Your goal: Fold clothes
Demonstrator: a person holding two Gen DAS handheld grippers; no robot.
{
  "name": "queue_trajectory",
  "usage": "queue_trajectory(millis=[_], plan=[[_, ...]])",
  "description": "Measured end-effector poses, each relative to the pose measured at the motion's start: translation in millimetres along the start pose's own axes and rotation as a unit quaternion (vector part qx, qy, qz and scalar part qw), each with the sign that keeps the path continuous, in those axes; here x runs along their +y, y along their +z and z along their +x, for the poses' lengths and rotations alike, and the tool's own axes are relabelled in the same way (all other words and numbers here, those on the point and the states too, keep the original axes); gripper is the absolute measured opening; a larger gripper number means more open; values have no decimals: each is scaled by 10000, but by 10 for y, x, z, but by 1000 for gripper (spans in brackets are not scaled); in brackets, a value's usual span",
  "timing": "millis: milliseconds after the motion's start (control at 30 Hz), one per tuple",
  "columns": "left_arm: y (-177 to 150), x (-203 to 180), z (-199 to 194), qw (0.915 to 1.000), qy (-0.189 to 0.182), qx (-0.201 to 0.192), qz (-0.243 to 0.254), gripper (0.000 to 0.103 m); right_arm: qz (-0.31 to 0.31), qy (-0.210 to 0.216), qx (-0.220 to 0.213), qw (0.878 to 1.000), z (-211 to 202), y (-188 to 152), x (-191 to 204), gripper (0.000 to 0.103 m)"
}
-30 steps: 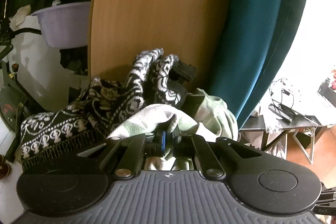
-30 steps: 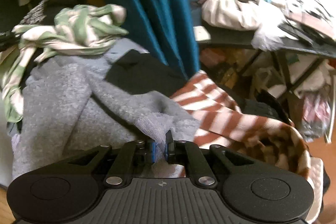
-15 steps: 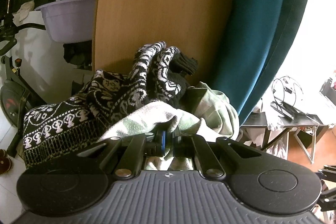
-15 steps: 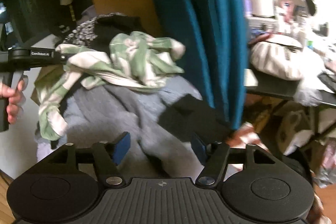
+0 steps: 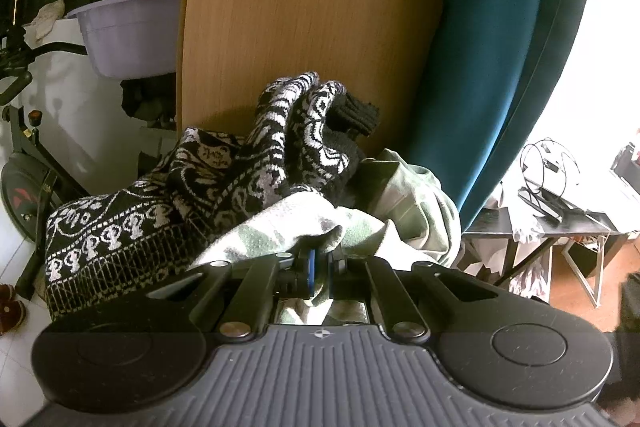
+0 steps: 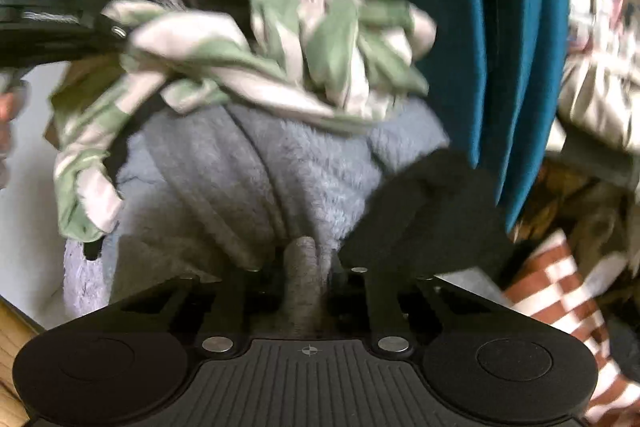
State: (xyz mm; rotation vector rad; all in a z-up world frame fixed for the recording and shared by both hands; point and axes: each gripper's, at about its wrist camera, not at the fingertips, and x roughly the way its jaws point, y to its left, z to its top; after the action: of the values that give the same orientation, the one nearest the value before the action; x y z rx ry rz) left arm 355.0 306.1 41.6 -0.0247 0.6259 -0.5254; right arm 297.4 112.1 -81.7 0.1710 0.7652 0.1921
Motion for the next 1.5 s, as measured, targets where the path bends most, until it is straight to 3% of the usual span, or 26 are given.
queue_trajectory(millis=[133, 233, 533, 667, 800, 900, 1033, 1067, 1333, 1500], plan=[[-6, 17, 29, 10000, -14, 27, -20, 6, 321, 111, -682, 9971, -543, -32, -93, 12], [1, 16, 49, 10000, -25, 34, -4, 6, 514, -147, -1021, 9933, -886, -114, -140, 12], [11, -6, 99, 9999, 151, -33, -26, 6, 1615, -1427, -806, 9732, -1340, -748, -812, 11], [1, 1, 121, 9998, 148, -5, -104, 6, 2023, -1645, -517, 9640, -1341, -991, -1059, 11], [-34, -34, 126, 9997, 218, 44, -119, 7, 1798, -1641, -360, 9693, -1223, -996, -968, 12], [-45, -44, 122, 9994, 289, 83, -174, 7, 1497, -1647, -280, 9745, -1148, -902, -874, 22], [-57, -72, 120, 9990, 391, 139, -176, 8, 1345, -1636, -388, 9765, -1153, -796, -803, 55], [-62, -81, 121, 9989, 415, 152, -168, 8, 1319, -1628, -427, 9769, -1160, -768, -785, 59], [-91, -124, 143, 9981, 530, 238, -183, 8, 786, -1237, -673, 9869, -1059, -497, -592, 77], [-104, -141, 153, 9978, 572, 286, -164, 8, 89, -1037, -636, 9925, -723, -330, -369, 88]])
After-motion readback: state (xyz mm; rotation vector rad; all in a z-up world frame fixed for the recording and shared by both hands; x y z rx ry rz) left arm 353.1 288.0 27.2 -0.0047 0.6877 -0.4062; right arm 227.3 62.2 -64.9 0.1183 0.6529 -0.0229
